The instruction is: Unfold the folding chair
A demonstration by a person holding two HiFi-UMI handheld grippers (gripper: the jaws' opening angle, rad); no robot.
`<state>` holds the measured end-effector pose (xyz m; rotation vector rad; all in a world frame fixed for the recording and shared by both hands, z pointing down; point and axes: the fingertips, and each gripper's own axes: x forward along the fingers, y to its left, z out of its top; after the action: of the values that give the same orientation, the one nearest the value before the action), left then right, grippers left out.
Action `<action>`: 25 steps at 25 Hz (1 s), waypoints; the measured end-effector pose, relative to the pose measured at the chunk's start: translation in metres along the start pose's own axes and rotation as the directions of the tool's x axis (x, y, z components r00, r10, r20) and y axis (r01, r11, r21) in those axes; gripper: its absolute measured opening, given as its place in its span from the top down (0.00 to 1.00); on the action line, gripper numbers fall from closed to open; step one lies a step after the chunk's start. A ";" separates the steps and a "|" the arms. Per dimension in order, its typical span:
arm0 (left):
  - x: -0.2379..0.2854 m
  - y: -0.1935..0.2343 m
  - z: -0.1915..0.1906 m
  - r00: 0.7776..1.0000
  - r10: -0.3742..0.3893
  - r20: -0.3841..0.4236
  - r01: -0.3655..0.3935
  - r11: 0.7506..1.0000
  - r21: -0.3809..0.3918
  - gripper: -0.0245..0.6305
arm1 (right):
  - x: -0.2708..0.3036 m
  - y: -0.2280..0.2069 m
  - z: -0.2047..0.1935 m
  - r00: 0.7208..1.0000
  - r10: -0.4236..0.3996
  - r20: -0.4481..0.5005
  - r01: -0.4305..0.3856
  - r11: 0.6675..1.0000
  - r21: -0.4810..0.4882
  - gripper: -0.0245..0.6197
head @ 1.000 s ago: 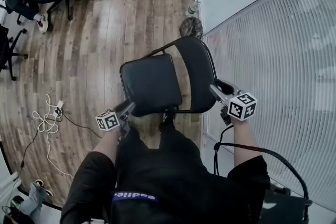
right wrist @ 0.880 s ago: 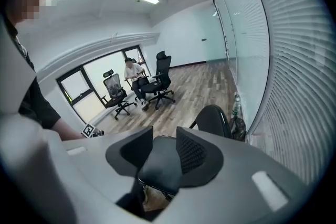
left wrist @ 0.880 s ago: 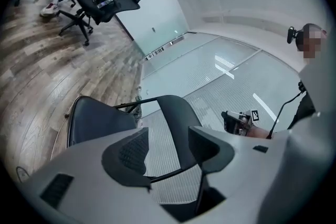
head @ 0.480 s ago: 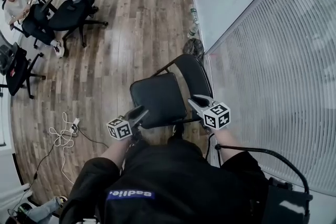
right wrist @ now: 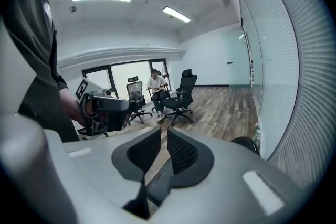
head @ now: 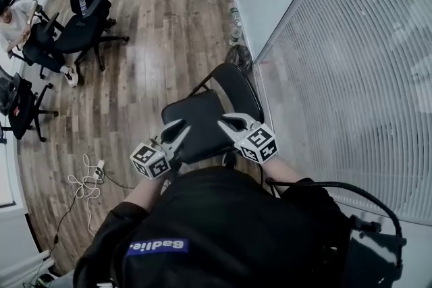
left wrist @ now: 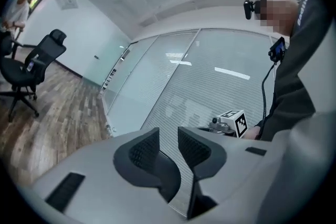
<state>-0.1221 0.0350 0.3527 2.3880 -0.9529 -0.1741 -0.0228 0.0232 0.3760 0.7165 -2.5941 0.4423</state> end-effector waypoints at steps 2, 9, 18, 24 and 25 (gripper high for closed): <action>0.005 -0.014 0.015 1.000 -0.003 -0.003 0.003 0.998 0.064 0.80 | -0.005 0.003 0.015 0.999 -0.005 0.044 0.006 1.000 -0.019 0.91; 0.010 -0.052 0.072 0.999 -0.001 0.041 -0.006 0.985 0.172 0.91 | -0.027 0.015 0.068 0.982 -0.014 0.187 0.023 0.999 -0.045 0.94; 0.015 -0.081 0.091 0.996 -0.001 0.092 -0.022 0.968 0.251 0.95 | -0.043 0.035 0.098 0.954 -0.008 0.300 0.037 0.995 -0.092 0.96; 0.011 -0.083 0.077 0.998 0.007 0.064 -0.023 0.965 0.262 0.95 | -0.043 0.039 0.093 0.954 0.002 0.300 0.030 0.994 -0.101 0.96; 0.011 -0.083 0.077 0.998 0.006 0.064 -0.023 0.965 0.263 0.95 | -0.044 0.038 0.095 0.954 0.001 0.301 0.031 0.995 -0.100 0.96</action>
<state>-0.0886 0.0426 0.2442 2.6300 -1.0811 -0.1233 -0.0380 0.0346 0.2665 0.8225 -2.8673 0.2031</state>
